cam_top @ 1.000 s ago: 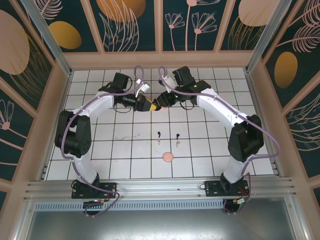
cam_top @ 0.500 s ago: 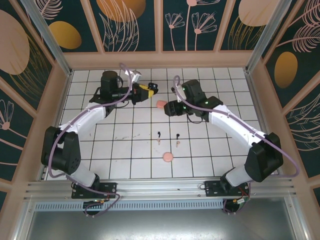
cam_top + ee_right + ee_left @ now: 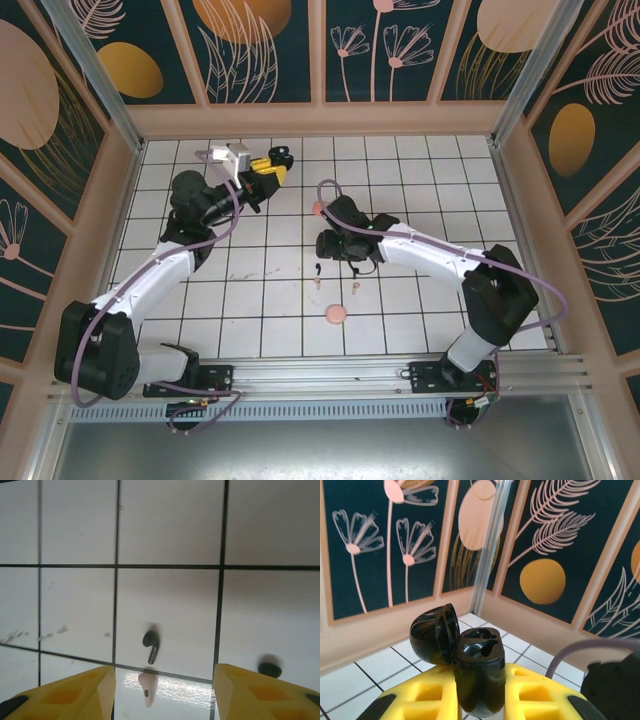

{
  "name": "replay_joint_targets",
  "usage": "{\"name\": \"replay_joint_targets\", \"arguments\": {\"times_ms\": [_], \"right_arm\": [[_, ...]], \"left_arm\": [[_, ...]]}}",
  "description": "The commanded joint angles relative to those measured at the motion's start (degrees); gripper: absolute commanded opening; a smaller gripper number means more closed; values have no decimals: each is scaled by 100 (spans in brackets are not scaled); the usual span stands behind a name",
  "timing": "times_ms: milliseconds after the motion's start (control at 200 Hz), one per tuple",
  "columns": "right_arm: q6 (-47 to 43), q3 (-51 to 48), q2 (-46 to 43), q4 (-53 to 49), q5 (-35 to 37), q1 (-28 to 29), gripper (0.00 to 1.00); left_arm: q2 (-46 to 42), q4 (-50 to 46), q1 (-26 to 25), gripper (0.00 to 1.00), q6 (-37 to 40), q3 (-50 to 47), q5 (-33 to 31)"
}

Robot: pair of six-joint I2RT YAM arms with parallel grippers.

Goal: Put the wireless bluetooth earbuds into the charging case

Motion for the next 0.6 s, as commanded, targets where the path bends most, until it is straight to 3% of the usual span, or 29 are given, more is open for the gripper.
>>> {"name": "replay_joint_targets", "arguments": {"times_ms": [0,160,290,390,591], "right_arm": [[546,34,150,-53,350,113,55],[621,259,394,-201,533,222,55],[604,655,720,-556,685,315,54],[566,972,1039,-843,795,403,54],[530,1499,1711,-1124,938,508,51]], "left_arm": [[-254,918,37,0,37,-326,-392],[-486,1173,34,0,275,-598,-826],[-724,1113,38,0,576,-782,-1902],[-865,1415,34,0,651,-978,-2367],[-951,1414,38,0,636,-1022,-2628]]}}
